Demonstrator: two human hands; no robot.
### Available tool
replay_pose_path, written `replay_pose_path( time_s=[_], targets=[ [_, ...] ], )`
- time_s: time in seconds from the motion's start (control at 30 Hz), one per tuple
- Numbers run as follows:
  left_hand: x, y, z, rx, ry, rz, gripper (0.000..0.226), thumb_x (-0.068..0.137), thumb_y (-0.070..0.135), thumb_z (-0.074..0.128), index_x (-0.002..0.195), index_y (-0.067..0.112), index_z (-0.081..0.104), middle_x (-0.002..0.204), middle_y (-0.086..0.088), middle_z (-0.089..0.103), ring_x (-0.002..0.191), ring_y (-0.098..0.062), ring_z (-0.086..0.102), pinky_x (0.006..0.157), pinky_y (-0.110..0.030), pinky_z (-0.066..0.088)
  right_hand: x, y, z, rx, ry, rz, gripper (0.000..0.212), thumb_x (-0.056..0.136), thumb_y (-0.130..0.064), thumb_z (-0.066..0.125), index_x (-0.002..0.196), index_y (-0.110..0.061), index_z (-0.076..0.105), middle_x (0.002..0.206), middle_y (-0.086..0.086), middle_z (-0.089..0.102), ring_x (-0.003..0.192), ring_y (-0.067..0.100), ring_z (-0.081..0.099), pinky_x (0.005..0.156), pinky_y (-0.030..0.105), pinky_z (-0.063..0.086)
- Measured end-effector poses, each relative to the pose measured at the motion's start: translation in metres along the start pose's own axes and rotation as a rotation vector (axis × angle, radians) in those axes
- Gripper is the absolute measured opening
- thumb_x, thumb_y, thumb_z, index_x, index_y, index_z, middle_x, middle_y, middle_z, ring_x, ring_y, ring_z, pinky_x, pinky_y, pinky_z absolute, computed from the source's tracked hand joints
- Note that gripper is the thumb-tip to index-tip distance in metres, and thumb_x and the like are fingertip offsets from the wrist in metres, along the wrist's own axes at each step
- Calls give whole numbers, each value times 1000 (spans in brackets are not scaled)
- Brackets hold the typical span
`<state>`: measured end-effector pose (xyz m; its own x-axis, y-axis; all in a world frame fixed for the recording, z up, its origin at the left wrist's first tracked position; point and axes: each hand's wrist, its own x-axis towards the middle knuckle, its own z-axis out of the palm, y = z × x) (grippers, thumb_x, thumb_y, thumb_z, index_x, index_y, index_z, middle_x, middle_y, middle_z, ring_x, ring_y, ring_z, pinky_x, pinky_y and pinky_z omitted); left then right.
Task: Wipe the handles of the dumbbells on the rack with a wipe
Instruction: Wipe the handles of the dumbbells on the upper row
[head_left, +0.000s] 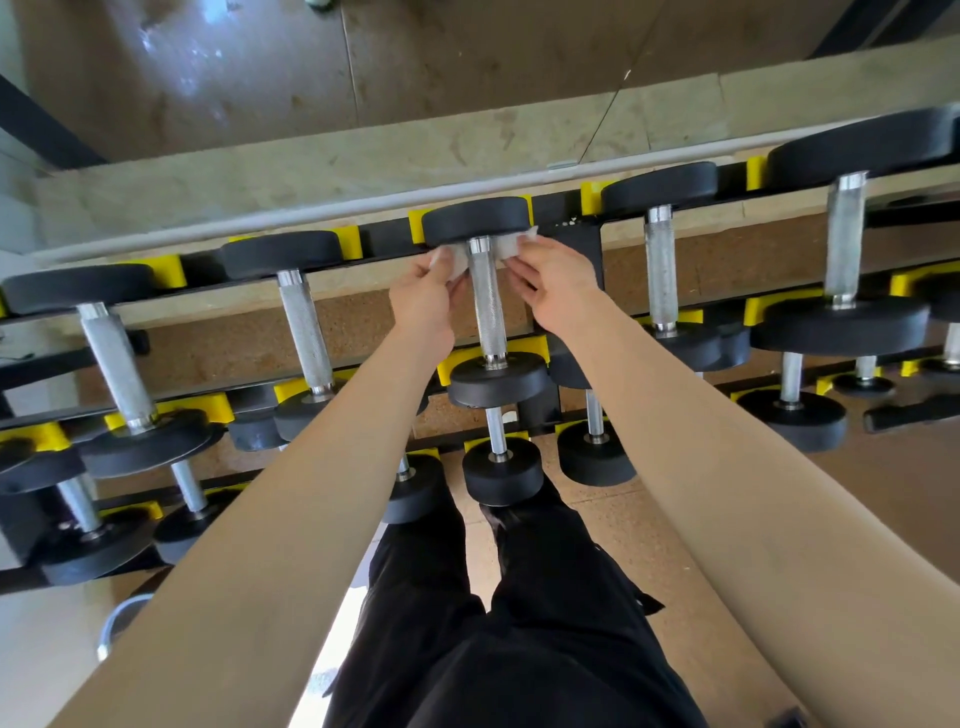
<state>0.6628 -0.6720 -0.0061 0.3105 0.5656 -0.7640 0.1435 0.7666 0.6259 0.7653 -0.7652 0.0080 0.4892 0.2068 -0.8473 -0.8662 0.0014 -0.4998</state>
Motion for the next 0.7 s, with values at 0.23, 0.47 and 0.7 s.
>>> replay_pose_path(
  time_s=[0.23, 0.47, 0.7],
  targets=[
    [-2, 3, -3, 119, 26, 78, 5, 100, 11, 59, 99, 9, 63, 104, -9, 68, 98, -21, 66, 85, -31, 60, 0, 4, -6, 36, 9, -74, 16, 90, 0, 69, 103, -9, 66, 108, 14, 73, 99, 24, 72, 91, 33, 58],
    [-10, -1, -22, 262, 46, 145, 8, 98, 10, 62, 93, 16, 63, 96, -3, 66, 91, -14, 65, 74, -21, 59, -1, 14, -7, -192, 80, -188, 8, 89, -1, 70, 88, -8, 66, 110, 20, 70, 99, 29, 71, 88, 40, 60],
    [-19, -4, -23, 345, 43, 156, 32, 99, 9, 61, 131, 7, 62, 109, 1, 67, 97, -9, 67, 90, -28, 59, -2, 20, -14, -217, 83, -234, 23, 86, 2, 71, 98, -18, 66, 108, 9, 69, 100, 23, 69, 87, 36, 60]
  ],
)
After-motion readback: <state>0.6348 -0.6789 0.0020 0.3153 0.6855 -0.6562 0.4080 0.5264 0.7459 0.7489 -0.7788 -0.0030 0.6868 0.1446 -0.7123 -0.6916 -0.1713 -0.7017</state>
